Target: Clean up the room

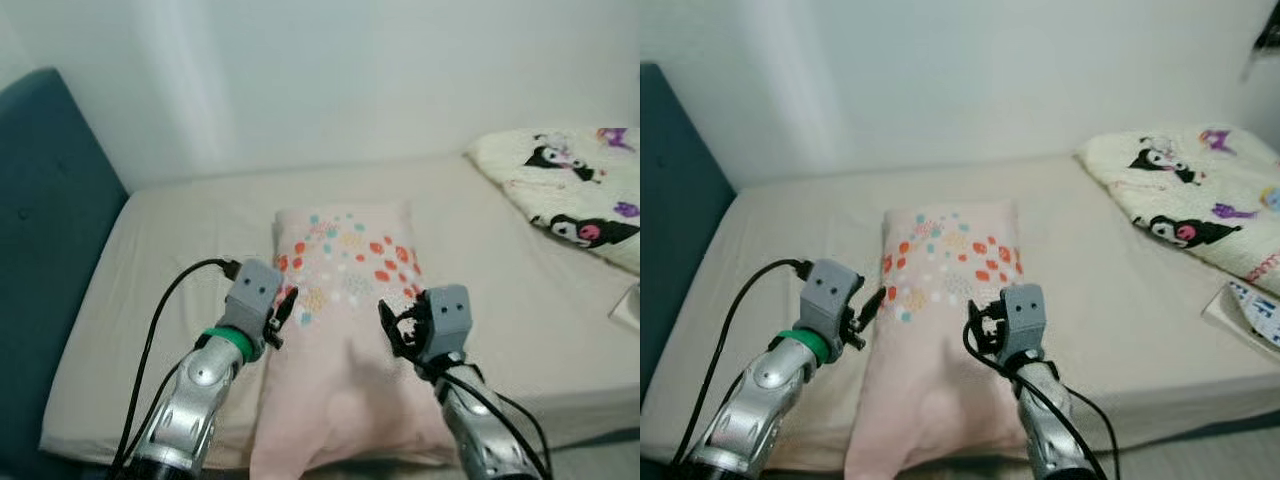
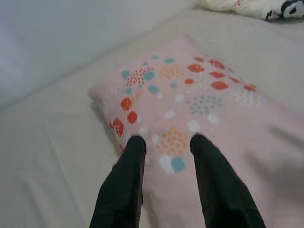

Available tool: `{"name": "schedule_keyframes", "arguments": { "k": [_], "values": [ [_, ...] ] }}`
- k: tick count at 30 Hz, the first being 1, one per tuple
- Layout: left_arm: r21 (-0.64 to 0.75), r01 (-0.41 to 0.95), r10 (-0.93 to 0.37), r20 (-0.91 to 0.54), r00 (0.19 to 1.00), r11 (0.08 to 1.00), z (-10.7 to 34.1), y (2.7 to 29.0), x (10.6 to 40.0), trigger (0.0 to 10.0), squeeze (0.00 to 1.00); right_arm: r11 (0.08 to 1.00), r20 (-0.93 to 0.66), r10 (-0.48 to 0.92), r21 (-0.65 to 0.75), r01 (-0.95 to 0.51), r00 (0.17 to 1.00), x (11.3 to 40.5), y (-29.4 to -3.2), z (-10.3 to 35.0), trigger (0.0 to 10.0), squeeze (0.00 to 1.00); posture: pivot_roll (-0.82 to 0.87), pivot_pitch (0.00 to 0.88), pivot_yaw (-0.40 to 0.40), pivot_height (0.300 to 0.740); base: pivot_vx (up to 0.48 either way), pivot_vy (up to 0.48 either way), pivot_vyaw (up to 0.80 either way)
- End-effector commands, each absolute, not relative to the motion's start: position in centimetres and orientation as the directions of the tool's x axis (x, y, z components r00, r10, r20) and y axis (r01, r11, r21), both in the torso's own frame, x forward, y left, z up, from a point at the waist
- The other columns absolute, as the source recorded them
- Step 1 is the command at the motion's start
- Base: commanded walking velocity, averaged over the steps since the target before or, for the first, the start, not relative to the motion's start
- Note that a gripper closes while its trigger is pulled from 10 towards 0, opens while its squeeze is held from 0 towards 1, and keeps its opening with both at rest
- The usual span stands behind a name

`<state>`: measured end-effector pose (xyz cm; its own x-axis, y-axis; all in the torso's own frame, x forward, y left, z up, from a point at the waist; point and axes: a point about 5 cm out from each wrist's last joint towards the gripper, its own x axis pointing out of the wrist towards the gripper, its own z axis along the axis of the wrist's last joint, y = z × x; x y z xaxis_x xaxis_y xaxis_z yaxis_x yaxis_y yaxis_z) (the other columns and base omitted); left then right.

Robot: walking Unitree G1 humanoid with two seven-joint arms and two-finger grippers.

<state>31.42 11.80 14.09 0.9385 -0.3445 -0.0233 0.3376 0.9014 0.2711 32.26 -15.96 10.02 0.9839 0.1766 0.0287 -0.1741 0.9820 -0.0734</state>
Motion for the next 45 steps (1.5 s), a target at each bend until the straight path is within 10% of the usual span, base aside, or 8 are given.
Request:
{"name": "schedule_keyframes", "arguments": {
  "k": [1, 17, 29, 45],
  "values": [
    [0.299, 0.343, -0.339, -0.065, 0.938, 0.890, 13.7, 12.8, 30.7, 10.0, 0.00, 0.985, -0.006, 0.137, -0.108, -0.137, 0.990, 31.9, -17.0, 9.1, 10.0, 0.00, -0.10, 0.212, 0.194, 0.738, 0.000, 0.000, 0.00],
    [0.358, 0.444, -0.394, -0.207, 0.896, 0.821, 12.3, 11.2, 28.3, 10.0, 0.00, 0.983, -0.079, -0.106, -0.158, 0.093, 0.991, 30.4, -23.9, 7.2, 10.0, 0.00, -0.02, 0.497, 0.280, 0.738, 0.000, 0.000, 0.00],
    [0.293, 0.476, -0.406, -0.270, 0.873, 0.829, 11.2, 8.3, 30.0, 10.0, 0.00, 0.827, 0.014, -0.498, -0.295, 0.479, 0.867, 26.5, -32.5, 7.9, 10.0, 0.00, -0.03, 0.508, 0.282, 0.738, 0.000, 0.000, 0.00],
    [0.262, 0.474, -0.408, -0.270, 0.872, 0.841, 11.8, 7.8, 29.1, 10.0, 0.00, 0.931, -0.455, -0.356, -0.246, 0.268, 0.817, 26.9, -28.8, 1.0, 10.0, 0.00, 0.03, 0.421, 0.247, 0.738, 0.000, 0.000, 0.00]
  ]
}}
